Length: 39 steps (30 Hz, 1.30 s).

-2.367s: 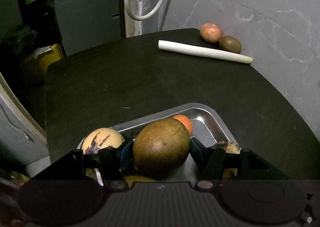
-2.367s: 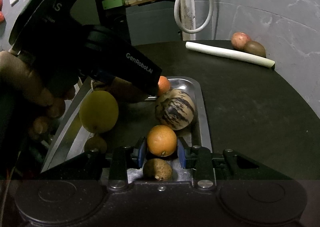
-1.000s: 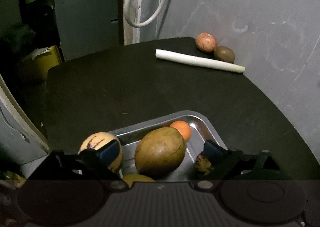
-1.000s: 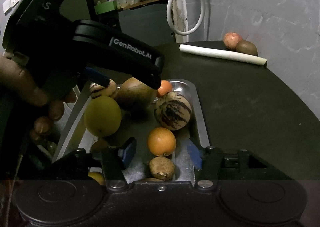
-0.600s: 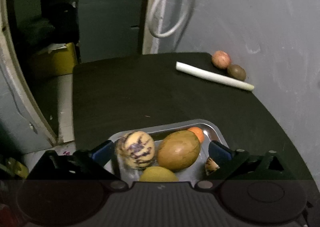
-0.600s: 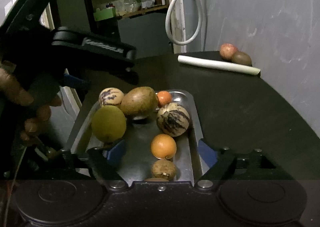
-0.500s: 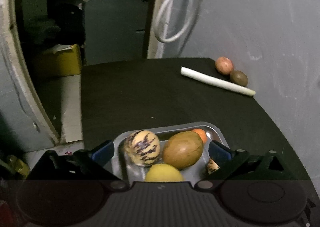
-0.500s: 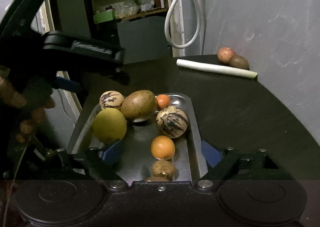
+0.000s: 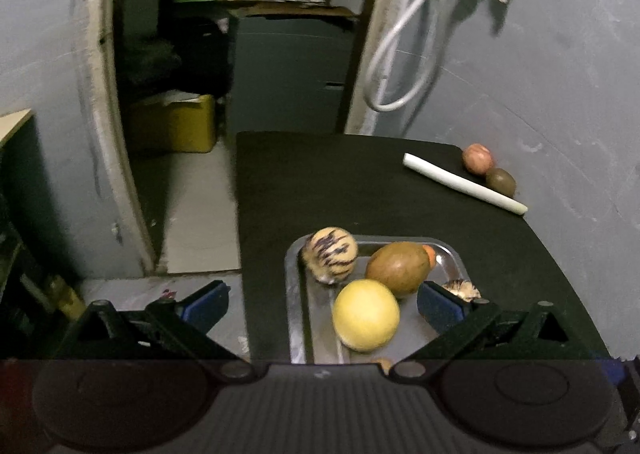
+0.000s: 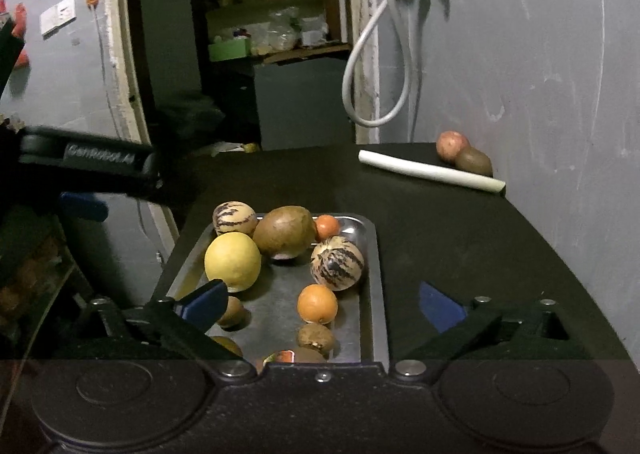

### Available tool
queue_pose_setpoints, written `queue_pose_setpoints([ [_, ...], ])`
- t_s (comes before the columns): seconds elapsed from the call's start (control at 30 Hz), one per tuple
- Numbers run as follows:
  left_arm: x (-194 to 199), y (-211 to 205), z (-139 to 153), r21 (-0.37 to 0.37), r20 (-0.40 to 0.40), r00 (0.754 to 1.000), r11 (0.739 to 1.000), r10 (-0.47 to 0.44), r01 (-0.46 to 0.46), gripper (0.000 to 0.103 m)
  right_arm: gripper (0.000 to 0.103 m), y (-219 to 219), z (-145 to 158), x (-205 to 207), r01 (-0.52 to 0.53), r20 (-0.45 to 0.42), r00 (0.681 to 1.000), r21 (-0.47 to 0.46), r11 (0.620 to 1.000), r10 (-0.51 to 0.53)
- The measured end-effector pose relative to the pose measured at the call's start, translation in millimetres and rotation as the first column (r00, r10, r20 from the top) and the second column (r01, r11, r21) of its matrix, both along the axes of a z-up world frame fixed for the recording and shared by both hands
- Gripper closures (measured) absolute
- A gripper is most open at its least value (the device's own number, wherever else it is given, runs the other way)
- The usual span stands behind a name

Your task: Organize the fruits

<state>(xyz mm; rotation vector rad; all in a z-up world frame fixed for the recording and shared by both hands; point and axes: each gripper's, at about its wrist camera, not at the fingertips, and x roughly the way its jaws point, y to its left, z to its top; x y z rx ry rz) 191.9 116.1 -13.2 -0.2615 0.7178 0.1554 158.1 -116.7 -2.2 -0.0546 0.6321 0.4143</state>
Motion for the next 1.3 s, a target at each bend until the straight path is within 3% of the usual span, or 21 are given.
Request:
queue_pose_setpoints([
  [0.23, -36, -9, -1, 0.013, -0.023, 0.996, 0.996, 0.083, -0.083, 0.001, 0.001, -24, 11, -6, -0.049, -0.001, 0.999, 0.015, 0.999, 0.049],
  [0.43, -76, -30, -1, 0.026, 0.014, 0.992, 0.992, 0.124, -0.125, 0.001, 0.001, -47, 18, -13, -0.065, 0.005, 0.998, 0.026, 0.998, 0.065],
  [1.3, -184, -110, -9, 0.061, 0.019, 0.988, 0.987, 0.15, -0.151, 0.001, 0.001, -118, 19, -85, -0.09, -0.019, 0.996, 0.065, 0.994, 0.091],
])
